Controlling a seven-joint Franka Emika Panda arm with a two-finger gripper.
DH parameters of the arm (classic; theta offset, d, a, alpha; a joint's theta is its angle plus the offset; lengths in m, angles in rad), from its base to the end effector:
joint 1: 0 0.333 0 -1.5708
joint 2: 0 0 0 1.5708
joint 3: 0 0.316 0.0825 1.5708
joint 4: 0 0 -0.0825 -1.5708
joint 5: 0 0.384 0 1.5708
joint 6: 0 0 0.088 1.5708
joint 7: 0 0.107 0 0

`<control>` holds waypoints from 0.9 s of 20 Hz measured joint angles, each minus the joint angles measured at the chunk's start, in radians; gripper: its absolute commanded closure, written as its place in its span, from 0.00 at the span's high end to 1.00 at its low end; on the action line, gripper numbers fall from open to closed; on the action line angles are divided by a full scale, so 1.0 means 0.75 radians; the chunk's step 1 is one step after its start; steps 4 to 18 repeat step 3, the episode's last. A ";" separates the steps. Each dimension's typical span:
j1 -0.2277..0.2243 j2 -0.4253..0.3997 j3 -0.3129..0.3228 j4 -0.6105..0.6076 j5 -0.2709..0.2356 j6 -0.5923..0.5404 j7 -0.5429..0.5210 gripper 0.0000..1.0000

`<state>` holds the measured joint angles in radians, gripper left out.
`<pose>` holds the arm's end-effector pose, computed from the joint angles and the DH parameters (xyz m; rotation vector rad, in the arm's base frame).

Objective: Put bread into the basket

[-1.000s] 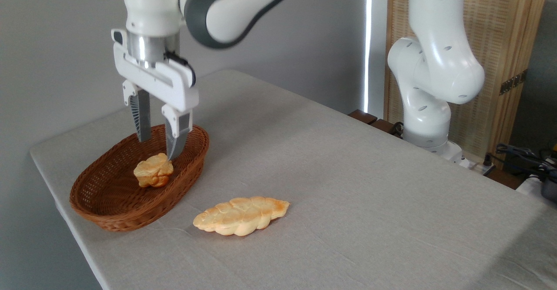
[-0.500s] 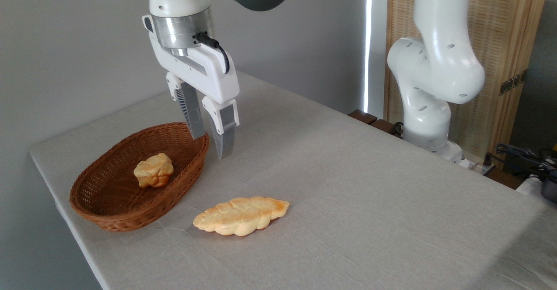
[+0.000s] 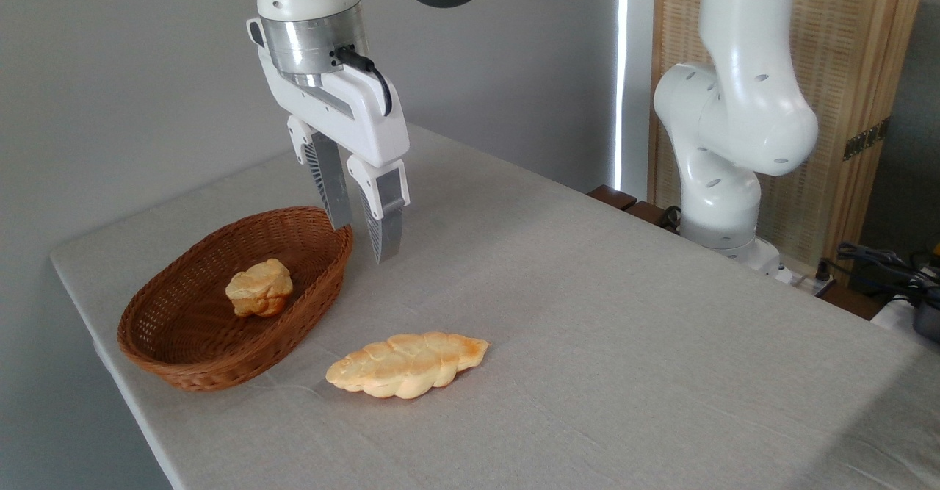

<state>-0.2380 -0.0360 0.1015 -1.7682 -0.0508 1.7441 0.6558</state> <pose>0.5470 -0.0789 0.5656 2.8579 -1.1812 0.0388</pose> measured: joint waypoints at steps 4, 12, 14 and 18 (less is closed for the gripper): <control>0.001 -0.002 0.024 0.000 0.046 0.000 -0.002 1.00; 0.001 -0.002 0.024 0.000 0.046 0.000 -0.002 1.00; 0.001 -0.002 0.024 0.000 0.046 0.000 -0.002 1.00; 0.001 -0.002 0.024 0.000 0.046 0.000 -0.002 1.00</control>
